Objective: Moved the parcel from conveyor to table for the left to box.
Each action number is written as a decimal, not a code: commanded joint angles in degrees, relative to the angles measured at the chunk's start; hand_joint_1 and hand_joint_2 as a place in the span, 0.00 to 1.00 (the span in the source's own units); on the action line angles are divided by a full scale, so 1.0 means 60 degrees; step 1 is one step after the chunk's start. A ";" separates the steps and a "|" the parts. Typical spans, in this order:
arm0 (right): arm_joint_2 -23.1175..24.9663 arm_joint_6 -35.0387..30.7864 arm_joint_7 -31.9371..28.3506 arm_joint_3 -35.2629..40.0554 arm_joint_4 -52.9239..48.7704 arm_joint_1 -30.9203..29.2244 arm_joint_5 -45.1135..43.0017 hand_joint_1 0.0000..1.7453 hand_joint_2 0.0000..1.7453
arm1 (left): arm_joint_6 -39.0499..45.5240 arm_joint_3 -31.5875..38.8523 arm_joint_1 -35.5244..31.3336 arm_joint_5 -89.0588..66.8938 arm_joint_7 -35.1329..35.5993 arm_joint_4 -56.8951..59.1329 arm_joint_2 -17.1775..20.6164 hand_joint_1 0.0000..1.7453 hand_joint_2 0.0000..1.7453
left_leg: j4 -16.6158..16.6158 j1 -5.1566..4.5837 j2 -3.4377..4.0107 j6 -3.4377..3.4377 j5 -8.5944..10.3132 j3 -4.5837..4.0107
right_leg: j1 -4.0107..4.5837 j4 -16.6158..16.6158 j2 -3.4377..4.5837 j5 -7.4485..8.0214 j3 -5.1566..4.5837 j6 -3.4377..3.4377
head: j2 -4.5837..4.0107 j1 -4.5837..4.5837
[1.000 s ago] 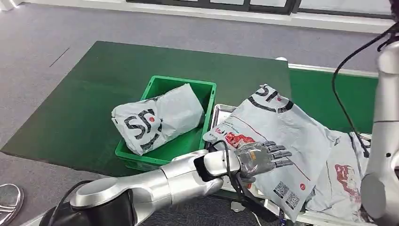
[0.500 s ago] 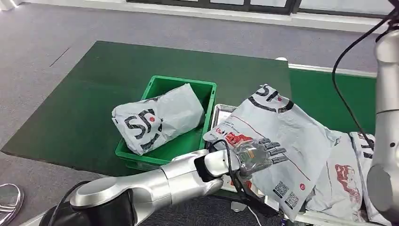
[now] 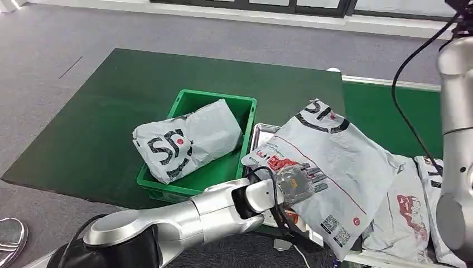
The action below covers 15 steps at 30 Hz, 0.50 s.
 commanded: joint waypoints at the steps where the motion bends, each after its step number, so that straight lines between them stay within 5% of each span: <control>1: 0.0099 0.0002 0.0057 0.0495 0.0777 -0.0474 0.0207 0.00 1.00 | -0.0501 -0.0632 -0.0214 -0.0537 0.0511 -0.0300 0.0189 0.00 1.00 | 0.0004 -0.0002 0.0018 0.0000 0.0005 -0.0019 | -0.0001 0.0003 0.0016 0.0010 -0.0025 -0.0009 | 0.0000 0.0000; 15: -0.0126 0.0029 0.0039 0.0387 0.0576 -0.0241 0.0212 0.00 1.00 | -0.0415 -0.0445 -0.0132 -0.0565 0.0550 -0.0299 0.0189 0.00 1.00 | -0.0001 0.0000 0.0009 0.0001 0.0008 -0.0017 | 0.0001 -0.0003 0.0007 0.0011 -0.0024 -0.0009 | 0.0000 0.0000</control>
